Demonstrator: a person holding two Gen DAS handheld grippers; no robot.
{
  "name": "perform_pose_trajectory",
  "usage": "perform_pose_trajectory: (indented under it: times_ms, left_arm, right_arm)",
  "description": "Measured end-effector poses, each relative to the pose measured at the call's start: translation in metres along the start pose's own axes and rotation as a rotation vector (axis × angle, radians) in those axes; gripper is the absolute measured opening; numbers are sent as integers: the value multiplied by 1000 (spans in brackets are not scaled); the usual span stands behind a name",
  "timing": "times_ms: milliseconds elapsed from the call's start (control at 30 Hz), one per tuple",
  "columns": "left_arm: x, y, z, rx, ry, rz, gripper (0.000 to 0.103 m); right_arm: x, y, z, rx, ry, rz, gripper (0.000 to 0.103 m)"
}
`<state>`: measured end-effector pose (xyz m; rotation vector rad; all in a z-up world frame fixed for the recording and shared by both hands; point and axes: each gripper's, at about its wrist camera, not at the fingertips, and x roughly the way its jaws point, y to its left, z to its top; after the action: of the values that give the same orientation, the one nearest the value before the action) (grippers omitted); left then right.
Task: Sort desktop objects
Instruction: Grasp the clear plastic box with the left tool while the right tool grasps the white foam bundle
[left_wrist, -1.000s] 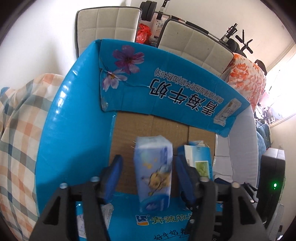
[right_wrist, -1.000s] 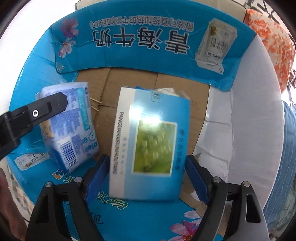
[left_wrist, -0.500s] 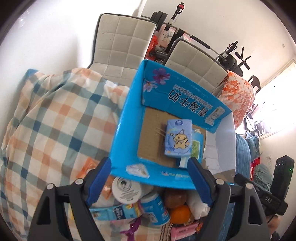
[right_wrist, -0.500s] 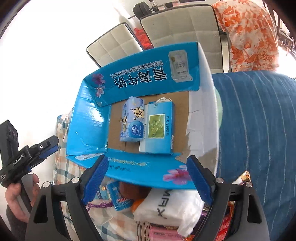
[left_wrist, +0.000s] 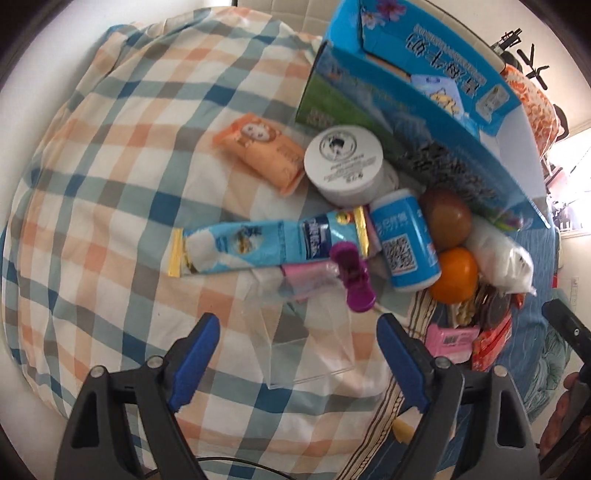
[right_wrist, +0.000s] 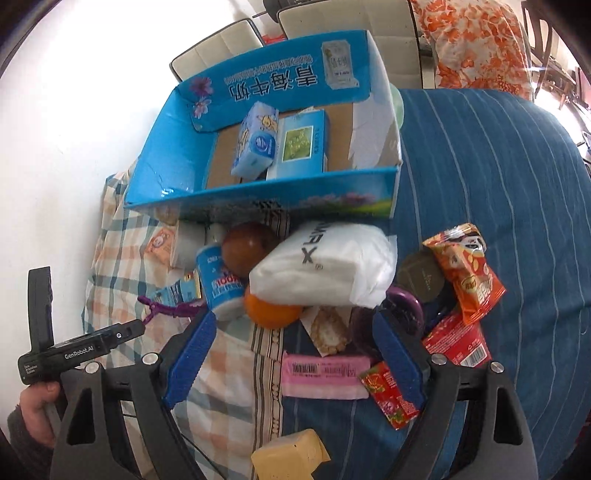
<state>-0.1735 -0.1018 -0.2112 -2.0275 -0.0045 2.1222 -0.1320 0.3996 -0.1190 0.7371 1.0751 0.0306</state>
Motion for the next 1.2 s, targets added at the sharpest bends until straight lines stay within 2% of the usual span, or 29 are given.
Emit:
perform_pose_trajectory:
  times_ms: [100,167,300,333,367,400,467,567,667,767,867,900,967,1200]
  left_arm:
    - [16,-2,-6,-8,27,-10,88]
    - [28,-7,-5,7,51,18,88]
    - [45,-8,-4,19,56,45,86]
    - [49,-7,-5,18,61,51,82]
    - [51,-5,-6,13,66,59,69]
    - [53,-3,-7,10,68,50,69]
    - [53,3,-10,-2,56,37,68]
    - [49,8,-15,-2,45,29,68]
    - [42,14,-23,-7,37,29,68]
    - [34,22,-32,-13,30,25,68]
    - [24,32,-43,-20,23,20,68]
    - [20,36,-46,-24,21,20,68]
    - [11,43,-53,-33,13,10,68]
    - [-35,46,-80,8,-39,8,68]
  right_arm:
    - [6,4,-9,-18,18,-26,89]
    - [9,4,-9,-31,18,-49,89]
    - [13,1,6,-19,-12,-98,89]
    - [15,-2,10,-28,-15,-129,89]
    - [18,-4,16,-7,-22,-131,89]
    - [24,-5,21,8,-17,-132,89]
    - [39,-6,30,27,2,-157,97]
    - [70,-9,39,41,41,-201,103]
    - [98,-14,44,43,89,-287,103]
    - [111,-15,49,35,112,-309,103]
    - [123,-16,52,-2,170,-332,103]
    - [121,-16,53,-2,168,-331,101]
    - [111,-14,50,-16,135,-319,89]
    - [66,-18,22,-9,9,-255,82]
